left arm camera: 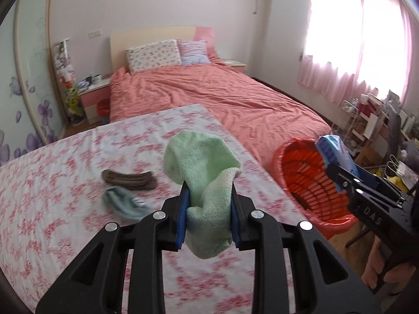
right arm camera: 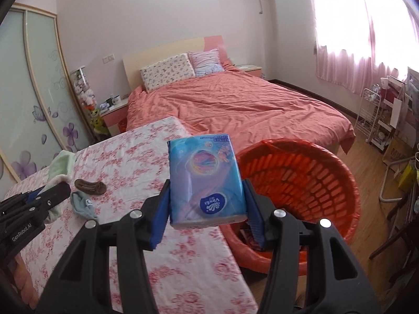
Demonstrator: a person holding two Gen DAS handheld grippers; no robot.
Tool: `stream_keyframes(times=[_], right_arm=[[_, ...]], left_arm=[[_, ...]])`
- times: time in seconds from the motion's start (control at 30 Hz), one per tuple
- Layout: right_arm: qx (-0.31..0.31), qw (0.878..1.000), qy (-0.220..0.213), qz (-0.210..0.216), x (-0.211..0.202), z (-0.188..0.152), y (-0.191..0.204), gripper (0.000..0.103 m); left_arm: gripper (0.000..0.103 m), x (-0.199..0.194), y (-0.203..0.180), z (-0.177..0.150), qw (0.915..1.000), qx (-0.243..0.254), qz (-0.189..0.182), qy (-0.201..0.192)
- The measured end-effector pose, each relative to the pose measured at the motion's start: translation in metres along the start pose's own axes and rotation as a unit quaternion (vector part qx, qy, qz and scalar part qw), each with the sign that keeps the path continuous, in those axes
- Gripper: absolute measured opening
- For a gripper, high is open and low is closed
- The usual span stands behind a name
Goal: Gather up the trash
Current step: 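Carry the towel and tissue pack over the orange basket and open both tools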
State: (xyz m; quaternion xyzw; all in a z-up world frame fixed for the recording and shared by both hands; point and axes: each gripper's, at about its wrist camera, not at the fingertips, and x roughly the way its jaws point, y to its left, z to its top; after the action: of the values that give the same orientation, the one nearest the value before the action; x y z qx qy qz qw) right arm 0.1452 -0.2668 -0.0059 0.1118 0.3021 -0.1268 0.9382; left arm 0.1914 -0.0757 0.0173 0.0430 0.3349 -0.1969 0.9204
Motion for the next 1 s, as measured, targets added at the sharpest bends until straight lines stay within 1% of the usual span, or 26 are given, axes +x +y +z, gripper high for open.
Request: stream_keyframes(times=[0.17,0.27,0.53,0.63,0.67,0.7,0.73,0.77,0.8,0.87,0.97,1.0], right_arm=[[0.020,1.000,-0.010,-0.015,-0.008,0.004,-0.031,0.052],[0.034,0.999,-0.017,-0.021,-0.013,0.008,-0.050,0.052],[0.077,0.997,-0.024,-0.018,-0.009,0.024,-0.103,0.052],[0.091,0.995,-0.023,-0.014,-0.001,0.028,-0.119,0.053],[0.096,0.995,-0.021,-0.009,0.005,0.030,-0.126,0.053],[0.099,0.995,-0.018,-0.006,0.010,0.031,-0.130,0.055],[0.104,0.994,-0.014,-0.007,0.018,0.031,-0.136,0.056],[0.108,0.994,-0.009,-0.008,0.025,0.030,-0.140,0.057],[0.111,0.994,-0.005,-0.009,0.030,0.028,-0.142,0.062],[0.117,0.993,0.002,-0.014,0.038,0.023,-0.147,0.067],[0.115,0.993,0.008,-0.025,0.044,0.013,-0.147,0.070],[0.112,0.993,0.010,-0.030,0.045,0.008,-0.144,0.070]], left_arm=[[0.027,0.010,-0.031,0.007,0.9994,0.017,-0.031,0.003],[0.027,0.022,-0.053,0.013,0.9980,0.025,-0.057,0.006],[0.028,0.055,-0.108,0.027,0.9916,0.042,-0.121,0.017],[0.029,0.074,-0.127,0.028,0.9893,0.050,-0.134,0.029],[0.034,0.083,-0.134,0.028,0.9884,0.055,-0.137,0.036],[0.042,0.086,-0.137,0.027,0.9881,0.058,-0.137,0.040],[0.048,0.090,-0.141,0.025,0.9882,0.062,-0.132,0.045],[0.057,0.095,-0.143,0.024,0.9885,0.064,-0.128,0.050],[0.061,0.103,-0.144,0.021,0.9891,0.066,-0.119,0.056],[0.063,0.108,-0.142,0.018,0.9901,0.066,-0.105,0.065],[0.069,0.109,-0.125,0.011,0.9917,0.055,-0.090,0.074],[0.070,0.105,-0.116,0.006,0.9930,0.055,-0.076,0.071]])
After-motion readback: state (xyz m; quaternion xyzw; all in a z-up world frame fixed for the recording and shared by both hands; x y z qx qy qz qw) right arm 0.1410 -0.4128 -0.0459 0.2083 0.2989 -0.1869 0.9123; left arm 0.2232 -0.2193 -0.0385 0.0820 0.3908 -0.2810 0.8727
